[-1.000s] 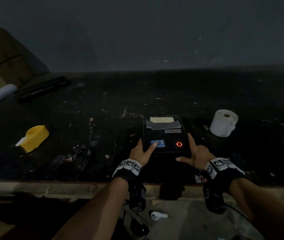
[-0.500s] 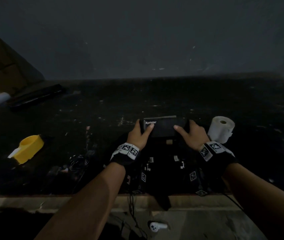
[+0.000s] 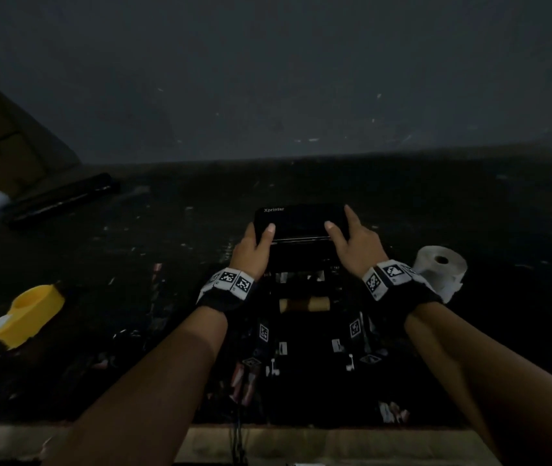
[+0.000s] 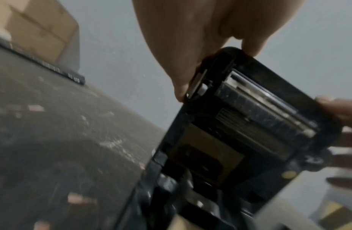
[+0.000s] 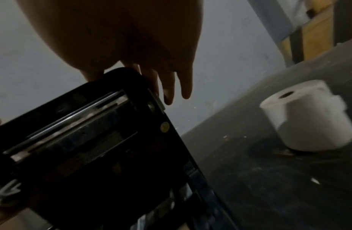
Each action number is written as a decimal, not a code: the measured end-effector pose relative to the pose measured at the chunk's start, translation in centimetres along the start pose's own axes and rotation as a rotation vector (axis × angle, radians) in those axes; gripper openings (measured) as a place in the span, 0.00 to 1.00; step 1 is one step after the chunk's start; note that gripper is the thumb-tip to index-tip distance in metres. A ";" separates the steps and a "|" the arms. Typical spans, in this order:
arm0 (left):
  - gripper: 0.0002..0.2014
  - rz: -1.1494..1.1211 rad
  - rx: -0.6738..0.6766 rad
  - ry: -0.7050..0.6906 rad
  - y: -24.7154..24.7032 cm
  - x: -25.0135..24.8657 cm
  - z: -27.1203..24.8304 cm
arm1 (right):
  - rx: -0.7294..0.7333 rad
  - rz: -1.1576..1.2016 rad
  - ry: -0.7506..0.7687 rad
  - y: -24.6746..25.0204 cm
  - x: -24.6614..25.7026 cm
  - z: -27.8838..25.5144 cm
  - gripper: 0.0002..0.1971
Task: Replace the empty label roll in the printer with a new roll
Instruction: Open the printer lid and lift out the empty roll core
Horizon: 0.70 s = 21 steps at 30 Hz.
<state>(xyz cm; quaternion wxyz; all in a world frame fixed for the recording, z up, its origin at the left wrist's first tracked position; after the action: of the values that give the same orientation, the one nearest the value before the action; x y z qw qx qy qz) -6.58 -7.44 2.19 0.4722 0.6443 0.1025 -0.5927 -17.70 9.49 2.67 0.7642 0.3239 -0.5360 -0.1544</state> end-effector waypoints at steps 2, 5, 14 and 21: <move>0.28 0.035 0.011 0.044 -0.2 -0.4 1.0 | 0.018 -0.028 -0.007 -0.1 0.2 1.3 0.36; 0.30 0.073 0.020 0.109 -0.5 -0.8 2.5 | 0.054 -0.112 -0.003 0.0 0.6 3.0 0.35; 0.32 0.163 0.052 0.136 -0.9 0.4 2.7 | 0.092 -0.188 0.001 -0.3 0.6 4.8 0.35; 0.40 0.189 0.105 0.070 -0.2 2.9 0.7 | 0.084 -0.038 -0.011 1.5 -1.3 2.9 0.34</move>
<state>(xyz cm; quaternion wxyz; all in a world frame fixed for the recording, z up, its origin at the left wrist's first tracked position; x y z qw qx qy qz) -6.34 -9.05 -0.25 0.4878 0.6951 0.0266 -0.5274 -21.03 10.41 3.34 0.7439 0.3651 -0.5398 -0.1482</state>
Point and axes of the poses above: each hand's wrist, its own z-axis towards the middle knuckle, its own y-axis out of the back of the hand, x = y × z, the point moved 3 cm from there along z, towards the middle knuckle, and after that the axes turned 12 degrees about -x, right-handed, at the moved point
